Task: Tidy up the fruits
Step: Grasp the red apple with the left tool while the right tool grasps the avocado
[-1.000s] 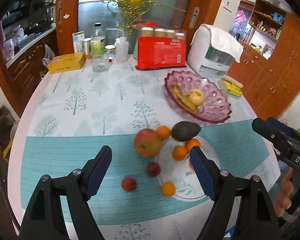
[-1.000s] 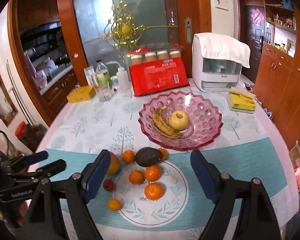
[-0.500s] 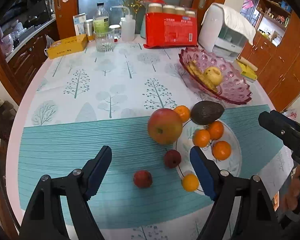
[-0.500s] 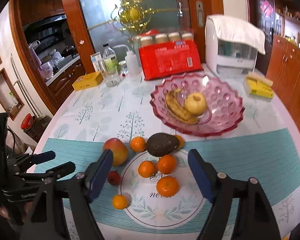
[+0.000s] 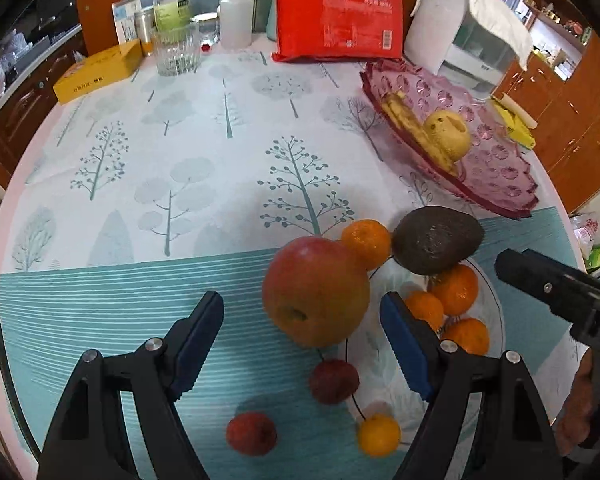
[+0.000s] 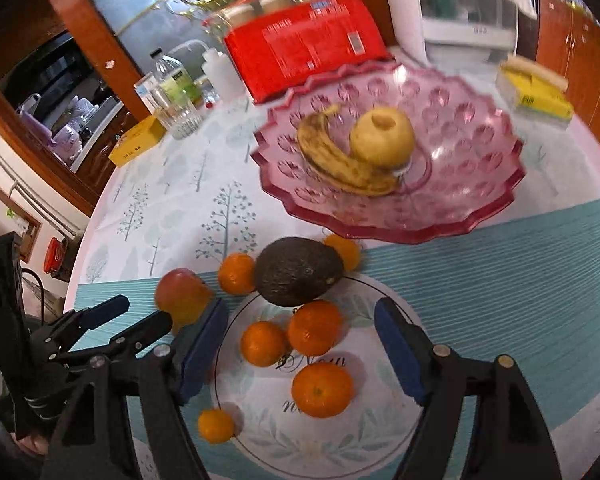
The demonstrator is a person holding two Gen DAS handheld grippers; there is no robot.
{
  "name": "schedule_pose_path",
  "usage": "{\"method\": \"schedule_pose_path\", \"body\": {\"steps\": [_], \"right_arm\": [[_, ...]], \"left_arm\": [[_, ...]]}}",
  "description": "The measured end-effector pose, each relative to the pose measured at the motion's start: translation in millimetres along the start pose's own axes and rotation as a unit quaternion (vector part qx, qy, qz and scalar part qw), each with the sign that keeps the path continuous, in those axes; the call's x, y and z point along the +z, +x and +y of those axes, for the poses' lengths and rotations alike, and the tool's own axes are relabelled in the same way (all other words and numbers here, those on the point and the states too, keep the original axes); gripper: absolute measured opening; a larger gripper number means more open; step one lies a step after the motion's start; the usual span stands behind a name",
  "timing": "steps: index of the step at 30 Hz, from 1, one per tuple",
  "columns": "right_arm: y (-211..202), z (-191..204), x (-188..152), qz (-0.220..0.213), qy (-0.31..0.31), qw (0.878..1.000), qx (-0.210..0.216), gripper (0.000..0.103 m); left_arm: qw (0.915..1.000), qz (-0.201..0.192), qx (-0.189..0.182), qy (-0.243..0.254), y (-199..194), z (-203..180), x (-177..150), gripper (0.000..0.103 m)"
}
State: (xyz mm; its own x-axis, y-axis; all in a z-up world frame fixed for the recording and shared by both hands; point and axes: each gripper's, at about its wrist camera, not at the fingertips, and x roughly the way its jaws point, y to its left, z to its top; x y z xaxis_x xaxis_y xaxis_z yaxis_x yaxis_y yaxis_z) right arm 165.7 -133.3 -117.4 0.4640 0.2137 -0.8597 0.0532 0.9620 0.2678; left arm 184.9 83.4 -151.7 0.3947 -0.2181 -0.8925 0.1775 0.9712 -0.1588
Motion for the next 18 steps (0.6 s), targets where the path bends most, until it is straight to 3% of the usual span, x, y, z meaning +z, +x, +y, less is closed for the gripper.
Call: {"method": "schedule_pose_path", "body": {"steps": [8, 18], "right_arm": [[37, -9, 8, 0.030, 0.021, 0.999, 0.037, 0.077], [58, -8, 19, 0.039, 0.028, 0.997, 0.066, 0.076]], "left_arm": [[0.9995, 0.017, -0.013, -0.023, 21, 6, 6, 0.079], [0.9990, 0.031, -0.028, -0.012, 34, -5, 9, 0.079]]}}
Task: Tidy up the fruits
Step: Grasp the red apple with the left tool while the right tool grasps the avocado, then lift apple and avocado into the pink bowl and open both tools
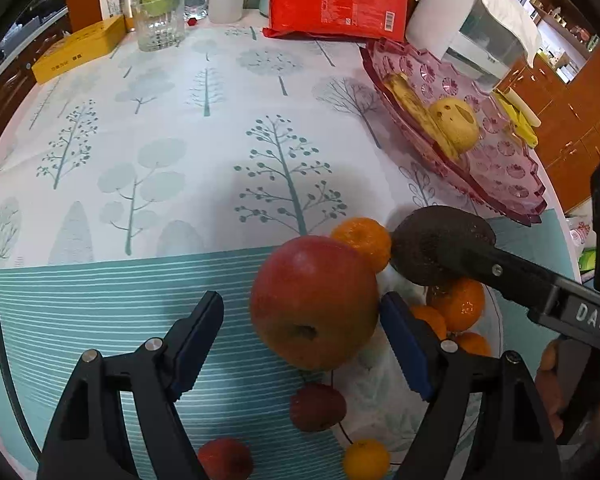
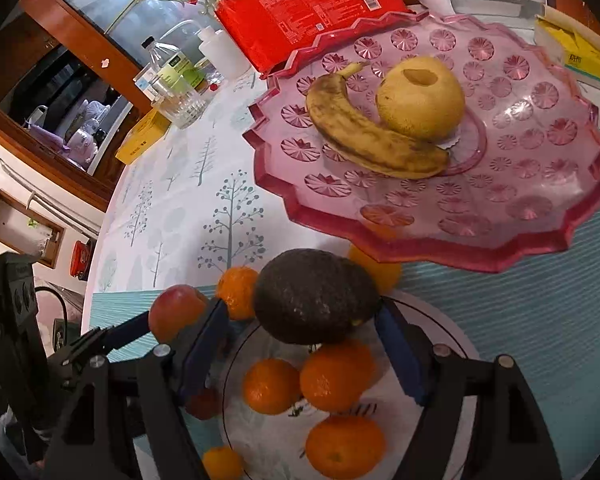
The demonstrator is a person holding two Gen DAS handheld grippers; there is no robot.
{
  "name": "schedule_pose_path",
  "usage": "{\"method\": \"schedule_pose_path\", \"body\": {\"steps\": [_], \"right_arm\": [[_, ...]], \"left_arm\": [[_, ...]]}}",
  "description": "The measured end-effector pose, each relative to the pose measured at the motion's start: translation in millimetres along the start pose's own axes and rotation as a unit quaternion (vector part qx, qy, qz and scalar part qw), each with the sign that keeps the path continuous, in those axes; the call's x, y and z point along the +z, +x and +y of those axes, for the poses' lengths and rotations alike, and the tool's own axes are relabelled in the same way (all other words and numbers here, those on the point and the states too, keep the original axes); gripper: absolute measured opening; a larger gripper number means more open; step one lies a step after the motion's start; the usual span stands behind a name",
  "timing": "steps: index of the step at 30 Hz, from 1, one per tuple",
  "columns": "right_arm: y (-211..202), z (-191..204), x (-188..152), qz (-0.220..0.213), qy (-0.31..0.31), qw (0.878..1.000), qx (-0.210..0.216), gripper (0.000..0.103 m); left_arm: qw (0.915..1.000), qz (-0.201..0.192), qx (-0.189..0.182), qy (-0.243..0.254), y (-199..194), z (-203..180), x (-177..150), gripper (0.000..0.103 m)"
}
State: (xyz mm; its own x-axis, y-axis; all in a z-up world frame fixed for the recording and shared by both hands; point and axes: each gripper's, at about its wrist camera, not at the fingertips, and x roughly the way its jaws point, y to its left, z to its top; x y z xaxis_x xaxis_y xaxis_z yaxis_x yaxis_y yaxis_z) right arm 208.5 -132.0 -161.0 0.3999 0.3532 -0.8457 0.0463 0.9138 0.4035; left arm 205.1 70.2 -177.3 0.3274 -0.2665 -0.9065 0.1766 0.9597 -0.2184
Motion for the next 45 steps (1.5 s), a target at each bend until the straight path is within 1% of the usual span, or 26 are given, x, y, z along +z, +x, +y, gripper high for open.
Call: {"method": "schedule_pose_path", "body": {"steps": [3, 5, 7, 9, 17, 19, 20, 21, 30, 38, 45], "right_arm": [[8, -5, 1, 0.010, 0.013, 1.000, 0.013, 0.074], [14, -7, 1, 0.020, 0.019, 0.999, 0.019, 0.067], [21, -11, 0, 0.026, 0.032, 0.999, 0.028, 0.063], [21, -14, 0, 0.025, 0.043, 0.998, 0.038, 0.062], [23, -20, 0, 0.025, 0.067, 0.996, 0.050, 0.062], [24, -21, 0, 0.024, 0.072, 0.996, 0.051, 0.062], [23, -20, -1, 0.021, 0.071, 0.996, 0.049, 0.062], [23, -18, -1, 0.018, 0.066, 0.997, 0.045, 0.062], [19, 1, -7, 0.001, 0.012, 1.000, 0.001, 0.061], [3, 9, -9, -0.020, -0.010, 1.000, -0.006, 0.061], [-25, 26, -17, -0.045, -0.032, 0.998, -0.006, 0.061]], "left_arm": [[1.0000, 0.007, -0.004, 0.001, 4, -2, 0, 0.079], [0.9999, 0.010, -0.002, 0.003, 7, -3, 0, 0.079], [0.9999, 0.013, -0.001, 0.002, 10, -3, 1, 0.079], [0.9999, 0.016, 0.000, -0.002, 13, -1, 1, 0.079], [0.9993, 0.030, -0.006, -0.023, 24, 8, 2, 0.079], [0.9993, 0.031, -0.006, -0.023, 25, 9, 2, 0.074], [0.9993, 0.030, -0.005, -0.022, 25, 9, 2, 0.069], [0.9994, 0.030, -0.003, -0.020, 26, 9, 2, 0.068], [0.9989, 0.034, -0.003, -0.031, 23, 13, -1, 0.068], [0.9995, 0.019, 0.002, -0.026, 2, 11, -8, 0.068], [0.9999, -0.001, 0.005, -0.010, -26, -2, -12, 0.068]]}}
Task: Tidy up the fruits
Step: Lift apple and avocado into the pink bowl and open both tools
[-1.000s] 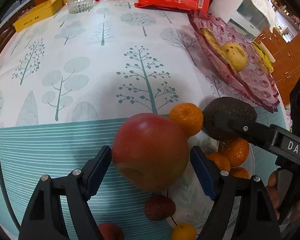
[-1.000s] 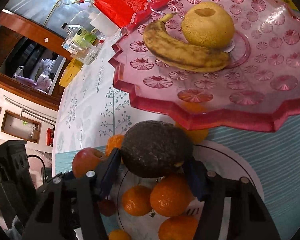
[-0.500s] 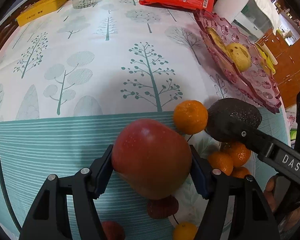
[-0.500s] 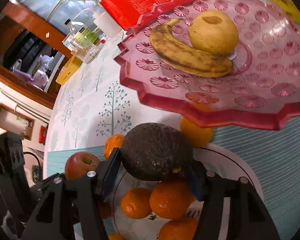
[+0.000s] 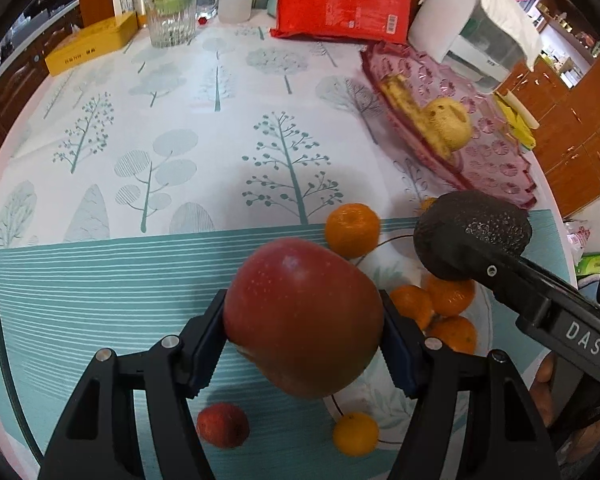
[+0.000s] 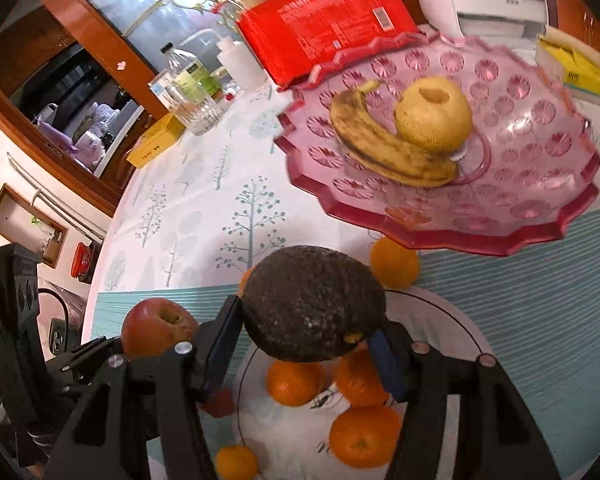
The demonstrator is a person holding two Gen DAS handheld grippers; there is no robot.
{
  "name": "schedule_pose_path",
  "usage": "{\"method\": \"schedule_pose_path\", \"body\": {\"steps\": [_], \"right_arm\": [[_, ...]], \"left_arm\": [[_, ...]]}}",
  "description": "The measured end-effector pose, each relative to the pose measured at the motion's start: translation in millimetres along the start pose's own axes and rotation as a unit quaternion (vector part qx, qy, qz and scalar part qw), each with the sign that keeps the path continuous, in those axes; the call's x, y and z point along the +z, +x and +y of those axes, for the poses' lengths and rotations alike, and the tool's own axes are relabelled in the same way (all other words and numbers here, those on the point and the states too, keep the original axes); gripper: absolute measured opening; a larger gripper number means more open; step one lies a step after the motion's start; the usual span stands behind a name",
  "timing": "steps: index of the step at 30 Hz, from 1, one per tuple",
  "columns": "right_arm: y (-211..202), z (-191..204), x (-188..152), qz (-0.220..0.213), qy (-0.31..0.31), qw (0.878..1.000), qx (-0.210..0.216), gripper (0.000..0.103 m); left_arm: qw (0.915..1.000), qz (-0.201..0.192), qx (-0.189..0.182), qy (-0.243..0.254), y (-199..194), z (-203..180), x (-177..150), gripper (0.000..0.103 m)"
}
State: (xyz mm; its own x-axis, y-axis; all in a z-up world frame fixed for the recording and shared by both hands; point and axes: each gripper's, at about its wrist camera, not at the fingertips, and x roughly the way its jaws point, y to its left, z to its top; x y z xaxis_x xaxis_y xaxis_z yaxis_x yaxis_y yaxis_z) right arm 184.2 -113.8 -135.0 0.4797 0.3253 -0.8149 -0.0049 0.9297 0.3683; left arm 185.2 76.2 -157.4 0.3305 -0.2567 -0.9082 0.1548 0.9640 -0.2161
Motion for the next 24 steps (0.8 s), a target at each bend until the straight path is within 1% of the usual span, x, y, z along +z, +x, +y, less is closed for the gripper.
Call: {"method": "schedule_pose_path", "body": {"steps": [9, 17, 21, 24], "right_arm": [[-41, 18, -21, -0.020, -0.030, 0.999, -0.001, 0.061], [-72, 22, -50, -0.032, -0.032, 0.999, -0.009, 0.061], [-90, 22, -51, -0.045, -0.035, 0.998, -0.017, 0.061], [-108, 22, -43, -0.061, -0.047, 0.997, -0.032, 0.061]], "left_arm": [[0.9996, -0.017, -0.007, 0.019, -36, -10, -23, 0.068], [0.9988, -0.013, -0.015, 0.045, -53, -21, -47, 0.068], [0.9971, -0.015, -0.019, 0.072, -66, -34, -44, 0.068], [0.9947, -0.030, -0.024, 0.095, -79, -47, -30, 0.068]]}}
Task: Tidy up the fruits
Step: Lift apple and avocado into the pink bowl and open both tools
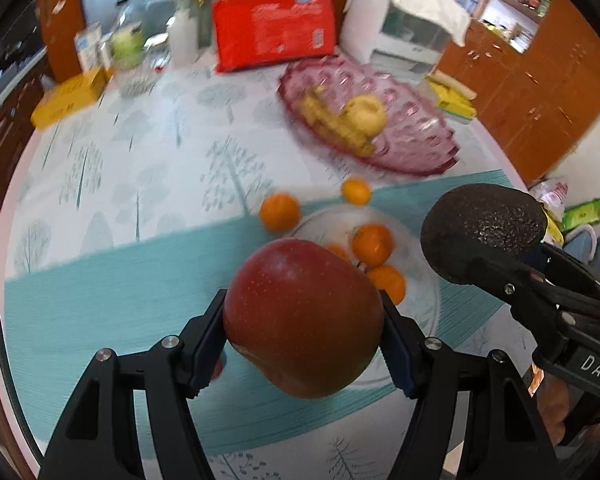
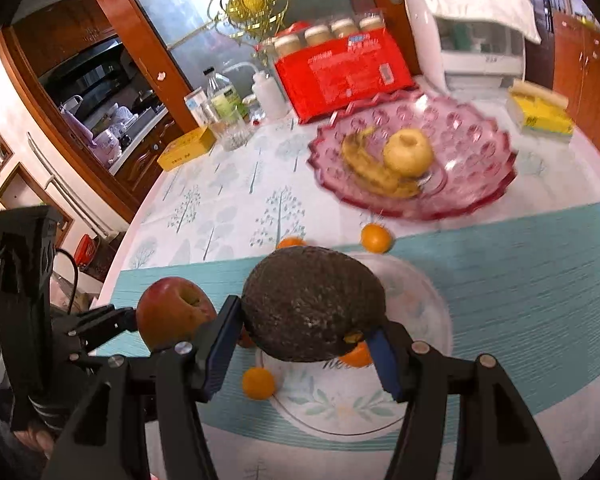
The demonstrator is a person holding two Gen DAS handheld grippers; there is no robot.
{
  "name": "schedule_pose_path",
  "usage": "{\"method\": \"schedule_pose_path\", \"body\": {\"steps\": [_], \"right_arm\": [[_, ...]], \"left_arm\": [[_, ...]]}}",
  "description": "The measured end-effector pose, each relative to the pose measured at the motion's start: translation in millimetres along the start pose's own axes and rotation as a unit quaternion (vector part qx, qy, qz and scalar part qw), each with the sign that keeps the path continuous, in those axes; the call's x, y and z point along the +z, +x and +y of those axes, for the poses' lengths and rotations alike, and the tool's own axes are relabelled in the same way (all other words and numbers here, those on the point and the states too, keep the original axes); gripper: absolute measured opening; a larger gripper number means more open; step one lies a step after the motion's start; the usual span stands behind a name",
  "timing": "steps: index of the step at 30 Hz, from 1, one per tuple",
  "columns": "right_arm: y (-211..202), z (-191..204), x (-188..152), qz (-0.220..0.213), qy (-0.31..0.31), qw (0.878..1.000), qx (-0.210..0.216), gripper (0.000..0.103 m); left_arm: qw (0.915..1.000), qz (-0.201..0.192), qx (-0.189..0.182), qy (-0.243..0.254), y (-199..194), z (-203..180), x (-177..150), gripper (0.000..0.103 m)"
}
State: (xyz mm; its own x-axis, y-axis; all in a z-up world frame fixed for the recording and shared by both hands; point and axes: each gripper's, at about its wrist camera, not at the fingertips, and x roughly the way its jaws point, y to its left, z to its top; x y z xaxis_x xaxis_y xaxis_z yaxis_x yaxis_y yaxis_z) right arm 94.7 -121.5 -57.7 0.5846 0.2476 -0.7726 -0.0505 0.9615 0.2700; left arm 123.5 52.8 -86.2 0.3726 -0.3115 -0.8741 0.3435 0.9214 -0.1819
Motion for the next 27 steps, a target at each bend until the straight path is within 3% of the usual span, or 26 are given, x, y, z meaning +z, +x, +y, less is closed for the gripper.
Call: {"method": "schedule_pose_path", "body": {"steps": [7, 14, 20, 27], "right_arm": [[-41, -27, 49, -0.037, -0.038, 0.997, -0.061, 0.061], [-60, -67, 102, -0.061, -0.064, 0.988, -0.127, 0.061], [-35, -102, 137, -0.050, -0.066, 0.986, -0.146, 0.061], [30, -133, 146, 0.001, -0.057, 0.990, -0.126, 0.061]], "left_arm": [[0.9978, -0.046, -0.002, 0.047, -29, -27, 62, 0.068], [0.9952, -0.074, 0.025, 0.059, -36, -44, 127, 0.068], [0.9953, -0.070, 0.044, 0.050, -6, -54, 177, 0.068], [0.9973, -0.046, 0.053, 0.022, 69, -59, 228, 0.068]]}}
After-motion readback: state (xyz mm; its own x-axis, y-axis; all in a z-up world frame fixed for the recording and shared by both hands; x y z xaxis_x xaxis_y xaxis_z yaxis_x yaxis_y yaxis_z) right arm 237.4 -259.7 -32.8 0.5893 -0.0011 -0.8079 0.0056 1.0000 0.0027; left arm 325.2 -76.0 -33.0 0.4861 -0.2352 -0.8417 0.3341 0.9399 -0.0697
